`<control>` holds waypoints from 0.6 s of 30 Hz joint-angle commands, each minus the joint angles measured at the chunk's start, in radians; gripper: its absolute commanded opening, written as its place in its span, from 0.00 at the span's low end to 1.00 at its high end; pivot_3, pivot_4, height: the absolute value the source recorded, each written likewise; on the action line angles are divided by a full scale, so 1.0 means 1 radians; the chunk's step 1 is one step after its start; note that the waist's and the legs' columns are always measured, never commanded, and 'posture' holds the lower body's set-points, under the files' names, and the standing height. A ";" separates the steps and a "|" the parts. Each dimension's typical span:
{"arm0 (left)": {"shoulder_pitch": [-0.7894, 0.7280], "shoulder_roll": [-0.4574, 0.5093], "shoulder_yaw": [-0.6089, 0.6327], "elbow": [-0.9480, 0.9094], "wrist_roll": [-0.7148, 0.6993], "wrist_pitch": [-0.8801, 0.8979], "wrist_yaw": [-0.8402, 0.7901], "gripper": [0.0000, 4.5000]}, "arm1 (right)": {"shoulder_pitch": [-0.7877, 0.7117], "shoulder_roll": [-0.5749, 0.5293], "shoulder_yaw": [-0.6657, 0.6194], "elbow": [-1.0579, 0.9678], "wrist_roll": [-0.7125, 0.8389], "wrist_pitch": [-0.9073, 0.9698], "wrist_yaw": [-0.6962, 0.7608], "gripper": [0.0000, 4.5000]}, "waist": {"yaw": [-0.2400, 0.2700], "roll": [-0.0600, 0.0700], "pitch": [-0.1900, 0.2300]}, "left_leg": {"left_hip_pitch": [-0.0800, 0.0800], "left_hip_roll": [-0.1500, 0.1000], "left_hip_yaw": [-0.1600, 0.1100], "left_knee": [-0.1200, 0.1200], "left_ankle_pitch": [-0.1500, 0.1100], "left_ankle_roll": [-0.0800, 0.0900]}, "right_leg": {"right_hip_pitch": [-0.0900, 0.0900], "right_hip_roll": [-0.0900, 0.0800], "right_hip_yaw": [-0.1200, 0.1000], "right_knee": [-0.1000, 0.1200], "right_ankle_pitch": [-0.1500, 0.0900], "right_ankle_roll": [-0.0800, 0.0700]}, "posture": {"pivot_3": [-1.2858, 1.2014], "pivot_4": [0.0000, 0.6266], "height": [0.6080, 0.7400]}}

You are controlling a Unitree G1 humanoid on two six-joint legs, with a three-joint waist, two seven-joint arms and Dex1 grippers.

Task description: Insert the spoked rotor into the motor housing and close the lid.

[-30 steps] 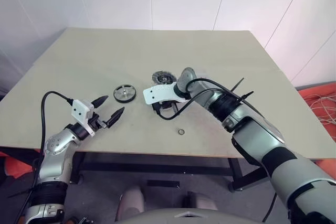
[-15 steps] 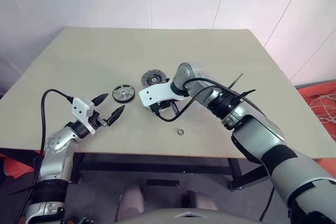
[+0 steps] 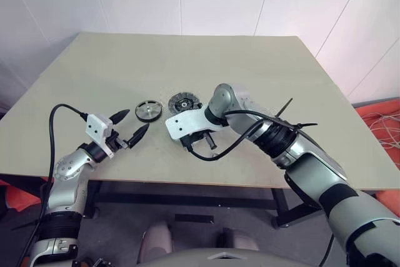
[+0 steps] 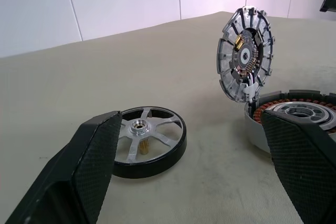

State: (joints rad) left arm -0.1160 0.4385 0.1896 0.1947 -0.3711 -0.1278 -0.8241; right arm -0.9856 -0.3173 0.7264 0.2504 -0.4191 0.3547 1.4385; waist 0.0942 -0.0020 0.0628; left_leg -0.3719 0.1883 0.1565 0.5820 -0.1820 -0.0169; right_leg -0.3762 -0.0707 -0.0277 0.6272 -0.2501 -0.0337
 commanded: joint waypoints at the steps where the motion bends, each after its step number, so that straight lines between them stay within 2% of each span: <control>1: -0.012 0.013 0.009 -0.023 -0.004 -0.002 0.001 1.00 | -0.011 0.003 -0.006 -0.052 -0.011 -0.019 -0.034 0.01 | 0.000 0.000 0.000 | 0.000 0.000 0.000 0.000 0.000 0.000 | 0.000 0.000 0.000 0.000 0.000 0.000 | 0.52 0.00 1.00; 7: -0.009 0.013 0.008 -0.030 -0.002 0.004 0.005 1.00 | -0.017 0.004 0.009 -0.021 -0.032 -0.084 -0.077 0.01 | -0.001 0.000 0.000 | 0.001 0.000 0.000 0.000 0.000 0.000 | 0.000 0.000 0.000 0.000 0.000 0.000 | 0.52 0.00 1.00; 11: -0.011 0.012 0.006 -0.031 -0.002 0.007 0.006 1.00 | -0.013 0.009 0.002 -0.029 -0.014 -0.062 -0.064 0.01 | -0.001 0.000 0.000 | 0.001 0.000 0.000 0.000 0.000 0.000 | 0.001 0.000 0.000 0.000 0.000 0.000 | 0.52 0.00 1.00; 14: -0.013 0.012 0.004 -0.030 -0.001 0.008 0.005 1.00 | -0.012 0.003 0.001 -0.046 -0.001 -0.049 -0.045 0.16 | -0.001 0.000 0.000 | 0.001 0.000 0.000 0.000 0.000 0.000 | 0.001 0.000 0.000 0.000 0.000 0.000 | 0.52 0.00 1.00; 18: -0.013 0.011 0.002 -0.030 0.000 0.009 0.003 1.00 | -0.013 -0.002 -0.004 -0.064 0.005 -0.039 -0.035 0.45 | -0.001 0.000 0.000 | 0.002 0.000 0.000 0.000 0.000 0.000 | 0.002 0.000 0.000 0.000 0.000 0.000 | 0.52 0.00 1.00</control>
State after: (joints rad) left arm -0.1159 0.4386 0.1890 0.1942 -0.3703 -0.1154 -0.8211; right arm -0.9771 -0.3141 0.7538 0.2374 -0.4280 0.3140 1.3976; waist 0.0937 -0.0021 0.0627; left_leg -0.3695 0.1882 0.1564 0.5820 -0.1821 -0.0168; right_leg -0.3736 -0.0708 -0.0277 0.6273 -0.2501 -0.0337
